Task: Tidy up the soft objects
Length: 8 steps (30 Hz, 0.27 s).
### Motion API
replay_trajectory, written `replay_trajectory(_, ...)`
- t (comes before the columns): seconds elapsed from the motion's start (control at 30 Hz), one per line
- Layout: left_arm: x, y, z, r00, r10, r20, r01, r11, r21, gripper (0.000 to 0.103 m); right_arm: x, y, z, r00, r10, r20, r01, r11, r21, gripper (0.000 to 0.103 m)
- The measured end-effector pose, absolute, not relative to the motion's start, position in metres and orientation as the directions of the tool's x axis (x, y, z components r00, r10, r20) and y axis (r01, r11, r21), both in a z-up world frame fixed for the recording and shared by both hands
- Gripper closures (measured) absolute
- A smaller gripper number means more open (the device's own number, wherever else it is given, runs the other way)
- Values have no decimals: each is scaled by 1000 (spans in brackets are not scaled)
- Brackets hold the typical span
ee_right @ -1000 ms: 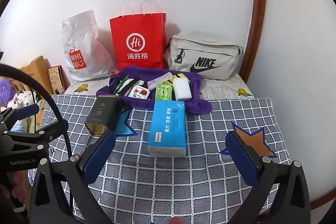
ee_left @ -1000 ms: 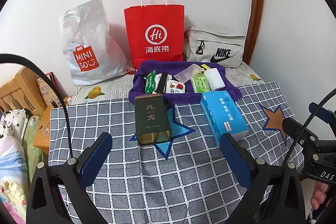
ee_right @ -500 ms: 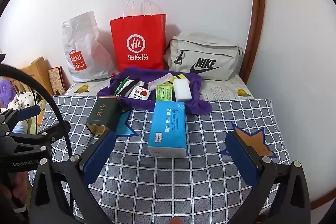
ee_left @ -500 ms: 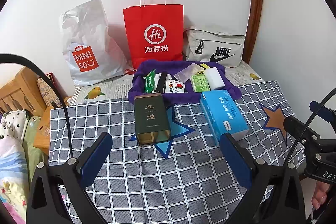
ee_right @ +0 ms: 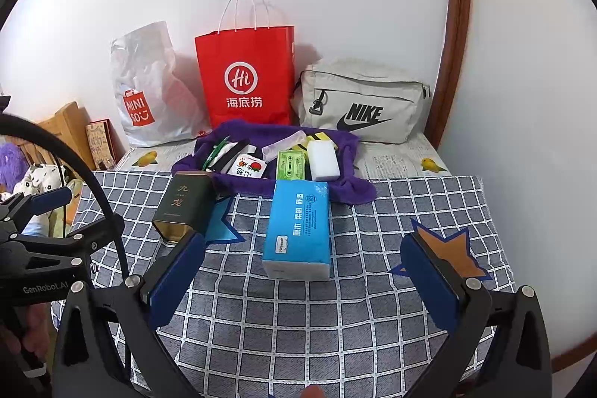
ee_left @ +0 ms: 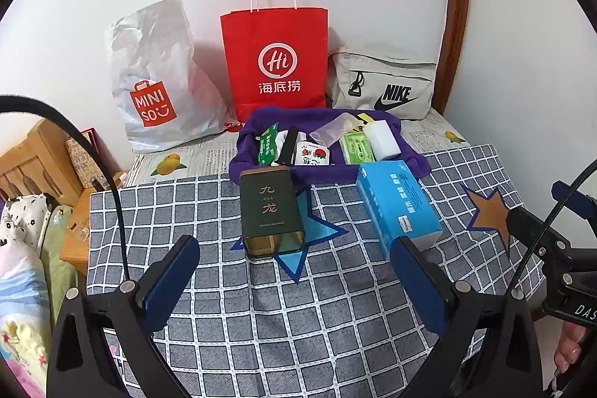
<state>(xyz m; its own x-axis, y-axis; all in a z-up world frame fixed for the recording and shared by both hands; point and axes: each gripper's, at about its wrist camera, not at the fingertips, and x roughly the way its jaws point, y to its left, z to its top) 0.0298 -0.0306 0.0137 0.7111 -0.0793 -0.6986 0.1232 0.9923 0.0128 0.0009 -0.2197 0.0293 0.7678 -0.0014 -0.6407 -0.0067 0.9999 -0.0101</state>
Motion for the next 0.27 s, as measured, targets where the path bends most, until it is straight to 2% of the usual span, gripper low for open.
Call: replay_trajectory(0.27,30,-30,15,721,-82,-688,128,992,16,0,1,-220,29,766,-3,-642,-6,1000,-11,0)
